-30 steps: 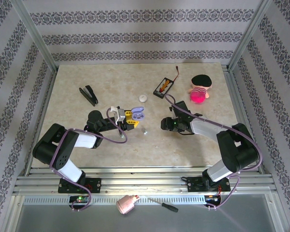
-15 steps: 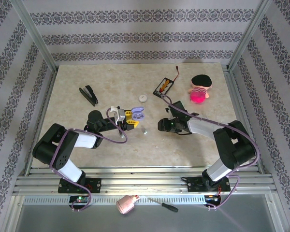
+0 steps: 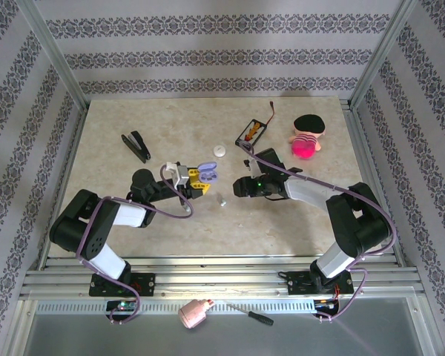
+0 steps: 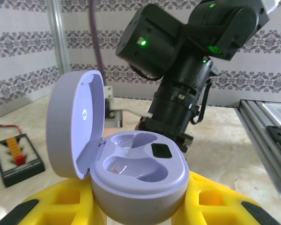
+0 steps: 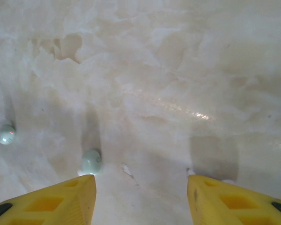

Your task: Insert the wireless bluetooth earbuds into the charging case

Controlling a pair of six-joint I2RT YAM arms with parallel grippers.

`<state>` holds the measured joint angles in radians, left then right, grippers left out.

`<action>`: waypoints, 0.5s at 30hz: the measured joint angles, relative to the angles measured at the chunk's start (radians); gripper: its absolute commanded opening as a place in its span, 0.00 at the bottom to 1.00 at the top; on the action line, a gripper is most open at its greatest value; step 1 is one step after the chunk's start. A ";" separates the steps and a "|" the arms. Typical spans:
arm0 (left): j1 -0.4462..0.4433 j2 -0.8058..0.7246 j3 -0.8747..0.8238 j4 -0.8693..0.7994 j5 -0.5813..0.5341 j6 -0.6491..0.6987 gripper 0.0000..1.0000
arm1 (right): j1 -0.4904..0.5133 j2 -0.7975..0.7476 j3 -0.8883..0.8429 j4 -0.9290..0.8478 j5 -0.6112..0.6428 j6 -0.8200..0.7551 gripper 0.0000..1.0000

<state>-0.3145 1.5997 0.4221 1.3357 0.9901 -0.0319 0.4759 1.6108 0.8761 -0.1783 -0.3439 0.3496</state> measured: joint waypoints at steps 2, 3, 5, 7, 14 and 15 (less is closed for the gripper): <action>0.031 0.003 -0.009 0.004 0.000 -0.006 0.16 | 0.000 0.005 0.034 -0.045 0.034 -0.057 0.53; 0.039 0.003 -0.011 0.005 -0.001 -0.006 0.16 | 0.004 0.011 0.054 -0.066 0.050 -0.080 0.52; 0.051 0.003 -0.016 0.009 -0.002 -0.006 0.16 | 0.011 0.035 0.104 -0.107 0.088 -0.129 0.50; 0.056 0.003 -0.020 0.013 0.000 -0.006 0.16 | 0.025 0.064 0.148 -0.151 0.123 -0.166 0.50; 0.094 0.002 -0.036 0.020 -0.004 -0.006 0.16 | 0.066 0.193 0.295 -0.328 0.230 -0.237 0.54; 0.097 0.002 -0.036 0.020 -0.005 -0.006 0.16 | 0.071 0.209 0.307 -0.344 0.235 -0.243 0.54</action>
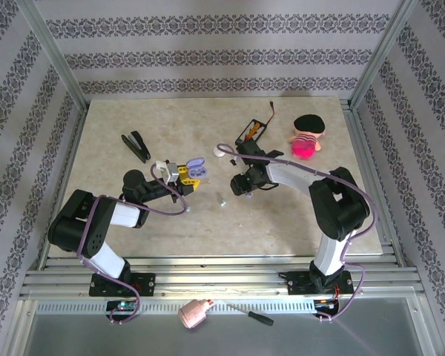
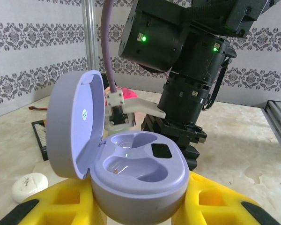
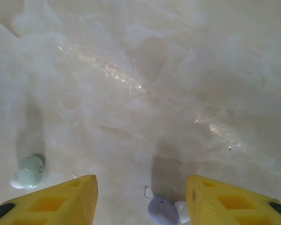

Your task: Insert the wireless bluetooth earbuds into the charging case

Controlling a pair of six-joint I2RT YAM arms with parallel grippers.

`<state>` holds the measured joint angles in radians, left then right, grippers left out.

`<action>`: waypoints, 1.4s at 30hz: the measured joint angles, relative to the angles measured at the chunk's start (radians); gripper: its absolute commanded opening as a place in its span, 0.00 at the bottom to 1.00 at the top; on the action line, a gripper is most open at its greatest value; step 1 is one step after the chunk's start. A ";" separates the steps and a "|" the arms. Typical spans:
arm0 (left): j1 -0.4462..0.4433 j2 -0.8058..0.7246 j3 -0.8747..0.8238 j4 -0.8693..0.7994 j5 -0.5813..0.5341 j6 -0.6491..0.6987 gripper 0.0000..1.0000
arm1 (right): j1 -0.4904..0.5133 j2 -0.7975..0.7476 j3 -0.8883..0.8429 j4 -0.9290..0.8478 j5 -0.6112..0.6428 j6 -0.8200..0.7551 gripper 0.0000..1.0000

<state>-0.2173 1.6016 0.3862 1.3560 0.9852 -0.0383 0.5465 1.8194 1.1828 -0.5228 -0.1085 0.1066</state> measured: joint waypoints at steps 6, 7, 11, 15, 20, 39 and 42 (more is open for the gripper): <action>0.003 -0.005 -0.001 0.000 0.001 0.000 0.16 | 0.002 0.047 0.023 -0.066 0.007 -0.002 0.55; 0.003 -0.006 -0.001 0.000 0.001 0.000 0.16 | 0.002 0.047 0.023 -0.073 0.007 -0.002 0.55; 0.003 -0.008 -0.001 0.000 0.001 0.001 0.16 | 0.002 0.047 0.018 -0.089 0.007 -0.001 0.55; 0.003 -0.008 -0.001 0.000 0.001 0.001 0.16 | 0.002 0.041 -0.005 -0.092 0.007 0.002 0.53; 0.003 -0.008 -0.001 0.001 0.001 0.001 0.16 | 0.018 0.025 -0.021 -0.114 0.025 0.024 0.59; 0.029 -0.008 -0.008 0.006 -0.018 0.002 0.16 | 0.093 -0.069 -0.077 -0.090 0.076 0.151 0.56; 0.029 -0.008 -0.008 0.006 -0.018 0.002 0.16 | 0.093 -0.068 -0.091 -0.079 0.016 0.169 0.56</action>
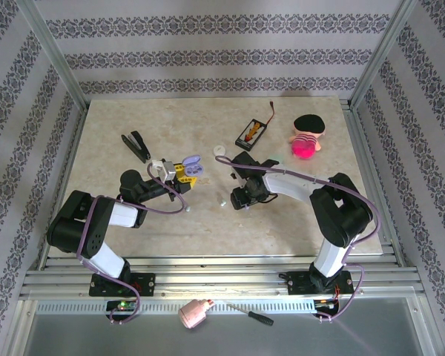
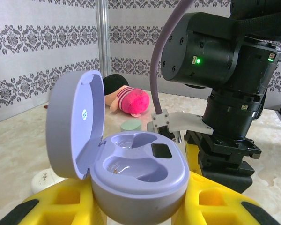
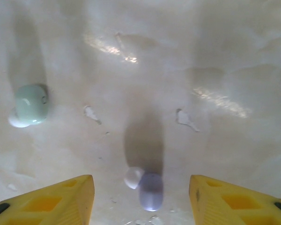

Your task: Insert the wireless bluetooth earbuds into the charging case

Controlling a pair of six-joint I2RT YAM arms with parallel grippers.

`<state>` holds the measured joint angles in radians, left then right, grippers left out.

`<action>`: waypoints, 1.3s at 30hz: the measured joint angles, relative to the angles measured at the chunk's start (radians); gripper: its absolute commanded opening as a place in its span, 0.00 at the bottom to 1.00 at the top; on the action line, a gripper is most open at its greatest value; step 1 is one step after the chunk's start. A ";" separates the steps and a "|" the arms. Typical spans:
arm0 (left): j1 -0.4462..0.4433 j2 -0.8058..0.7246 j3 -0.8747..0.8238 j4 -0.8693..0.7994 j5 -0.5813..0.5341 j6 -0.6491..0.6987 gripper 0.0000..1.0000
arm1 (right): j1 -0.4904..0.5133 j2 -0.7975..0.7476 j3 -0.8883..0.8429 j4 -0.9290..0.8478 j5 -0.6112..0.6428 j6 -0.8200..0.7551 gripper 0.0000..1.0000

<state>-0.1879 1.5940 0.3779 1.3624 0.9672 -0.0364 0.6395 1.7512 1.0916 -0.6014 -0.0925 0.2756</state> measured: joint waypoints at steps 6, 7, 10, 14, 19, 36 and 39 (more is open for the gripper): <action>0.000 0.000 0.000 0.000 0.000 0.000 0.16 | 0.000 0.012 -0.001 0.033 -0.079 0.011 0.55; 0.000 0.000 0.000 0.000 0.000 0.000 0.16 | 0.000 0.018 -0.001 0.034 -0.090 0.010 0.55; 0.000 0.000 0.000 0.000 0.000 0.000 0.16 | 0.006 0.037 -0.001 0.034 -0.112 0.006 0.55; 0.000 0.000 0.000 0.000 0.000 0.000 0.16 | 0.020 0.051 0.000 0.033 -0.132 -0.006 0.56; 0.000 0.000 0.000 0.000 0.000 0.000 0.16 | 0.033 0.060 0.013 0.027 -0.159 -0.020 0.54; 0.000 0.000 -0.001 0.000 0.000 0.000 0.16 | 0.097 0.077 0.049 -0.009 -0.264 -0.152 0.55; 0.000 0.000 -0.001 0.000 0.000 0.000 0.16 | 0.109 0.082 0.055 -0.028 -0.286 -0.175 0.55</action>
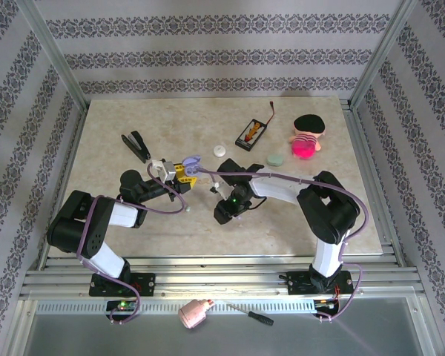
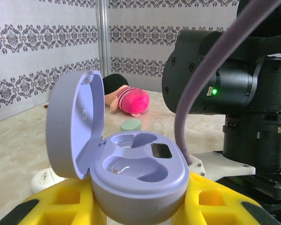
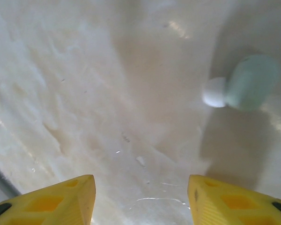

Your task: Insert the wireless bluetooth earbuds into the charging case

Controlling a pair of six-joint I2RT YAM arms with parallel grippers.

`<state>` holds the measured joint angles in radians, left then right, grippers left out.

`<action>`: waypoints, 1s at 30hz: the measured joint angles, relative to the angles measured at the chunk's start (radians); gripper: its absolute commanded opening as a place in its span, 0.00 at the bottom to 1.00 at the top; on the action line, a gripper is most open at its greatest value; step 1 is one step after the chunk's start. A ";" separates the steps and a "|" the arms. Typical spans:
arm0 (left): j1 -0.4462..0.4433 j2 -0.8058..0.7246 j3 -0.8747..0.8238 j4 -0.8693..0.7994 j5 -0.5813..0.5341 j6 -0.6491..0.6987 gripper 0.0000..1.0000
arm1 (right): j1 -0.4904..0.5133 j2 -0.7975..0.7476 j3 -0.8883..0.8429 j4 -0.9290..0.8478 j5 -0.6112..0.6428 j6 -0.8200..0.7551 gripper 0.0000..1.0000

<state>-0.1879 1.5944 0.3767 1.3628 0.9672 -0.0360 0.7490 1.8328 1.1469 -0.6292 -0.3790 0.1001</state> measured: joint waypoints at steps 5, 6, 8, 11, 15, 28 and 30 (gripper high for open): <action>0.000 0.000 -0.003 0.000 -0.004 0.003 0.16 | 0.013 0.002 0.002 -0.030 -0.031 -0.015 0.55; 0.001 0.000 -0.005 0.000 -0.007 0.003 0.16 | 0.015 0.002 0.002 -0.037 -0.031 -0.018 0.56; 0.007 0.000 -0.009 0.000 -0.011 0.003 0.16 | 0.021 0.001 0.001 -0.045 -0.031 -0.021 0.56; 0.025 -0.002 -0.017 0.000 -0.031 0.003 0.16 | 0.028 -0.035 -0.027 -0.027 -0.030 -0.018 0.57; 0.034 -0.011 -0.024 0.001 -0.056 0.010 0.16 | 0.028 -0.138 -0.092 0.010 -0.015 0.005 0.57; 0.046 -0.019 -0.039 0.008 -0.112 0.032 0.16 | 0.025 -0.488 -0.430 0.290 0.085 0.471 0.53; 0.046 -0.019 -0.039 0.008 -0.112 0.032 0.16 | 0.025 -0.522 -0.499 0.348 0.074 0.580 0.53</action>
<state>-0.1417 1.5749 0.3374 1.3708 0.8551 -0.0036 0.7742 1.3106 0.6476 -0.2817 -0.3054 0.6800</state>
